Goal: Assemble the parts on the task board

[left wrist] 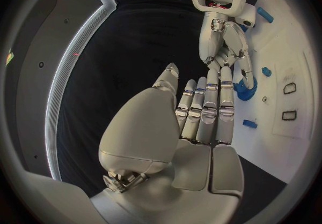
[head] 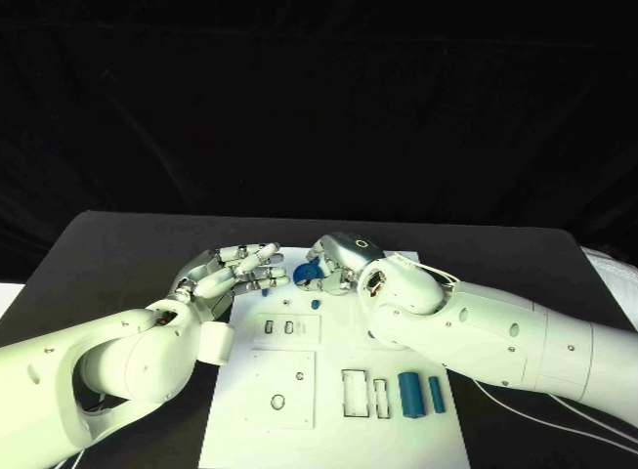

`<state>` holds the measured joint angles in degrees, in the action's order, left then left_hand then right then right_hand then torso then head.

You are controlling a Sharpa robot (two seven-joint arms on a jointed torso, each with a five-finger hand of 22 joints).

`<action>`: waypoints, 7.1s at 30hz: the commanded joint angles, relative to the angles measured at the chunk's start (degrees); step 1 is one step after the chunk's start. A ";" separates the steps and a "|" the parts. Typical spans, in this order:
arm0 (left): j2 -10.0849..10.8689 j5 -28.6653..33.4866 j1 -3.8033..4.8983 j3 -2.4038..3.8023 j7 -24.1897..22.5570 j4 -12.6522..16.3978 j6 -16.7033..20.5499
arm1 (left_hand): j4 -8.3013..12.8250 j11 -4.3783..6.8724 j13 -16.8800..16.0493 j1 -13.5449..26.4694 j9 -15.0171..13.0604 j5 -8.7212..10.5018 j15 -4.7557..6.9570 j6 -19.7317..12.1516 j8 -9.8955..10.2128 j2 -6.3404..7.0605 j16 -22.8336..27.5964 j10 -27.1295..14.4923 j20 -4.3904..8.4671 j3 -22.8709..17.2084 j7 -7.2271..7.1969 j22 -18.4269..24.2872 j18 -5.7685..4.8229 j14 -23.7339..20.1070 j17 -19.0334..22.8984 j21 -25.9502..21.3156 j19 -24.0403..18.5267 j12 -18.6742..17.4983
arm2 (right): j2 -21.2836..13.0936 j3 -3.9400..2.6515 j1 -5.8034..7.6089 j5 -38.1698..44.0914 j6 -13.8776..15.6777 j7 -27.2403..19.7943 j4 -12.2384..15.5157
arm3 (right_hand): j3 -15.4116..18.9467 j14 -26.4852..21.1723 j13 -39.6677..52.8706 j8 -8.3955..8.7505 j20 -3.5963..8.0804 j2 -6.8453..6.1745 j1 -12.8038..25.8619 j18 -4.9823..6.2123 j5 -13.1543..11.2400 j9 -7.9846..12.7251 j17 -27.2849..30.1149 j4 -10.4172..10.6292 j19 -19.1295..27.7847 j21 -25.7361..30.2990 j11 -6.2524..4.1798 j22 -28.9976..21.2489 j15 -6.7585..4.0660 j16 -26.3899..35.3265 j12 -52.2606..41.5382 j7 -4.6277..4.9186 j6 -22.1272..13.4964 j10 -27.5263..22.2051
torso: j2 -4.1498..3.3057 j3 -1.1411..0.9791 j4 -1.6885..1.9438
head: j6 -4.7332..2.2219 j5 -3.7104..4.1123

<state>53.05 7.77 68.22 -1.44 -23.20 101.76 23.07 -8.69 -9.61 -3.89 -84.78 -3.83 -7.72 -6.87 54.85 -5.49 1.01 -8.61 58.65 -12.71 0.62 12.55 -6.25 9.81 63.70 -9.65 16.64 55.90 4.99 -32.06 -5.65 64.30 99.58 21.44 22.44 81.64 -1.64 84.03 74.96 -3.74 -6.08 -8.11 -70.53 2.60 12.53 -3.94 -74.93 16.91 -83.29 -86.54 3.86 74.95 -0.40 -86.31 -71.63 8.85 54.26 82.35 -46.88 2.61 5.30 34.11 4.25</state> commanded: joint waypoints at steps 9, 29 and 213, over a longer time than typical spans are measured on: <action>0.01 0.07 0.06 0.05 -0.10 0.13 -0.96 | 0.42 -0.17 0.05 -0.08 0.03 0.33 -0.05 0.07 0.28 -0.71 0.39 0.07 -0.29 0.07 0.10 0.06 0.65 -0.19 -0.11 -0.28 -0.02 -0.41 | -0.28 0.08 -0.01 -2.89 -2.44 -0.50 -0.47 | 0.96 4.48 3.07 -0.47 0.16 3.10 2.24 -0.58 3.01 -0.15 -7.73 -0.19 -0.37 0.00 -0.47 6.48 -0.19 -0.31 -1.31 -0.58 2.61 0.73 | -0.04 -0.01 -0.06 | 0.04 0.01; 0.57 0.27 0.03 0.01 -0.23 -1.17 -1.10 | 0.76 -0.17 0.05 -0.41 0.03 0.32 -0.04 0.07 0.37 -0.85 0.49 0.09 -0.27 -0.06 0.08 0.10 0.66 -0.16 -0.22 -0.30 0.02 -0.50 | -17.72 -2.25 -0.29 -25.45 5.69 -25.86 8.41 | -1.94 4.41 3.01 -0.32 0.28 3.34 -10.58 -0.43 2.07 -0.07 -7.65 -6.52 0.14 0.33 -0.56 5.96 -0.30 -0.16 -0.73 -0.45 2.72 0.16 | 1.24 -0.89 -1.91 | -0.22 -0.08; 0.74 0.32 -0.01 -0.02 -0.22 -4.84 -2.16 | 1.68 -0.11 0.06 -1.08 0.02 0.32 0.03 0.23 0.58 -1.26 0.79 0.27 -0.18 -0.44 0.03 0.21 0.65 -0.02 -0.56 -0.31 0.16 -0.73 | -1.61 0.25 -7.96 -6.67 -4.12 -4.73 6.72 | -7.55 4.19 0.26 -0.47 2.15 2.20 -4.88 -0.23 2.27 -0.64 -6.38 -10.00 0.75 1.03 -2.43 5.21 -2.05 0.98 4.73 -2.54 10.12 -1.27 | 2.37 -1.05 -2.42 | 5.90 -5.95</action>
<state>53.93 8.01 68.17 -1.49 -23.12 96.84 21.98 -7.25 -9.61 -3.89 -85.72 -3.83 -7.72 -6.87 54.85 -5.27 0.08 -8.15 58.65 -12.71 0.15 12.56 -6.12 9.80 63.70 -10.15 16.64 55.90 4.44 -33.68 -5.64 56.62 91.91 18.95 15.82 88.66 -9.47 83.92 74.69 -4.56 -3.81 -5.47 -75.43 2.61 14.64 -4.67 -74.90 6.89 -82.86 -85.77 1.29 74.94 -2.95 -85.55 -66.86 6.20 64.80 81.22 -44.50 1.57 2.86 39.98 -1.67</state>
